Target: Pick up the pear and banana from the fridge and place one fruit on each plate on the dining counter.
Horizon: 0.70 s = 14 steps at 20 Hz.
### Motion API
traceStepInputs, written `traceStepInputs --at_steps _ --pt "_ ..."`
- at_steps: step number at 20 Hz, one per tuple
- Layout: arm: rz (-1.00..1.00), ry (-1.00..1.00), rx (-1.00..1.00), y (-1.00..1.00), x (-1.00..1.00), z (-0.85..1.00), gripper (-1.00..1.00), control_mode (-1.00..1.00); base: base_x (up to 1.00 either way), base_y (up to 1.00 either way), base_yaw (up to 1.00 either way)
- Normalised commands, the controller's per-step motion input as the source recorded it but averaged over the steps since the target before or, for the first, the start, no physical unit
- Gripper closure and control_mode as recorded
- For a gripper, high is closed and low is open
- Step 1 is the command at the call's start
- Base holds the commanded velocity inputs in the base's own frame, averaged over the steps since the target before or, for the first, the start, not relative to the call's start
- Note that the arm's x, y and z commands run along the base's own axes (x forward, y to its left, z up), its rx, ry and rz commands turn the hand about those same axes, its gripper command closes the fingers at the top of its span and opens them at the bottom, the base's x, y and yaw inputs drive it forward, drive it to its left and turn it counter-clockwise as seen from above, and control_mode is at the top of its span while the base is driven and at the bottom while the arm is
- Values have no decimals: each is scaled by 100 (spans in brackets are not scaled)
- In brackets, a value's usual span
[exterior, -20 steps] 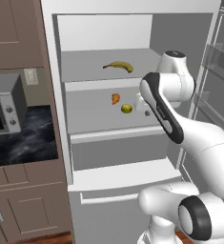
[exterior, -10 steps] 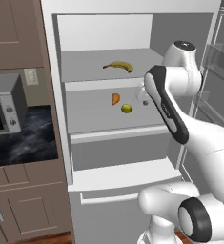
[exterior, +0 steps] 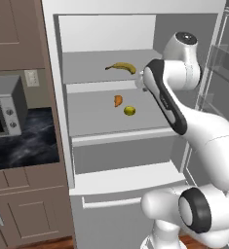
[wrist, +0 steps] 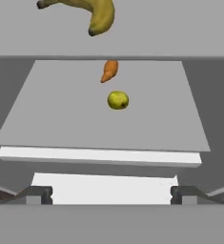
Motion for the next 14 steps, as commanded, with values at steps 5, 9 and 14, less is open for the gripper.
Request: traceStepInputs --at_steps 5,9,14 --pt "0 -12 0 7 73 31 -100 -100 0 0 0" --pt "0 -8 0 0 55 43 -100 -100 0 0 0" --pt "0 0 0 1 67 22 -100 -100 0 0 0"
